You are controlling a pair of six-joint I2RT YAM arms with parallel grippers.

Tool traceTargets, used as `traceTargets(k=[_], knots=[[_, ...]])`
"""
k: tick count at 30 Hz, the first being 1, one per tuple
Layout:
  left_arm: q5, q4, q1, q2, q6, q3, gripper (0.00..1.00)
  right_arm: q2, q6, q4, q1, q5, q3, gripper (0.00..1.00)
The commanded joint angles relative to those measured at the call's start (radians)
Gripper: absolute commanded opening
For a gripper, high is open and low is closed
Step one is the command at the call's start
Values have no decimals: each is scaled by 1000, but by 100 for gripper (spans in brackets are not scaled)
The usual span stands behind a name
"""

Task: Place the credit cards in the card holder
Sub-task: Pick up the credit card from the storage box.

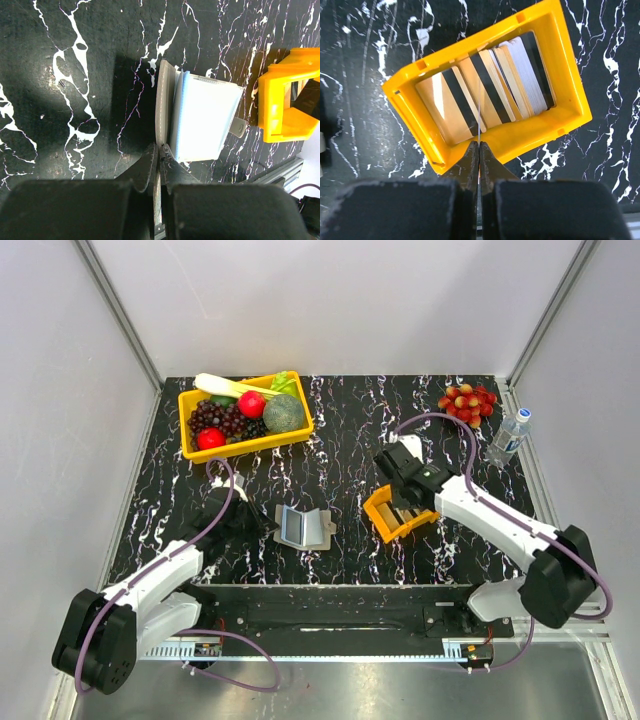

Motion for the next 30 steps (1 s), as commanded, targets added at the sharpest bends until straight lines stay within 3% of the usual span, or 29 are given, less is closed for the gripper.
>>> traceTargets(k=[1,11,20,24,30], knots=[[22,49,-4,-5,3,2,0,-89,33,88,-7,-1,-5,0],[29,58,-4,28,5,14,0,-167,157,429,-9,-42,-263,0],[28,76,-4,44,0,10,0,-270,222,337,-7,-140,-334,5],[29,79,-4,52,2,14,0,-247,222,311,-7,-210,-334,13],[34,82,-2,60,5,17,0,-216,199,311,-5,-173,-320,20]])
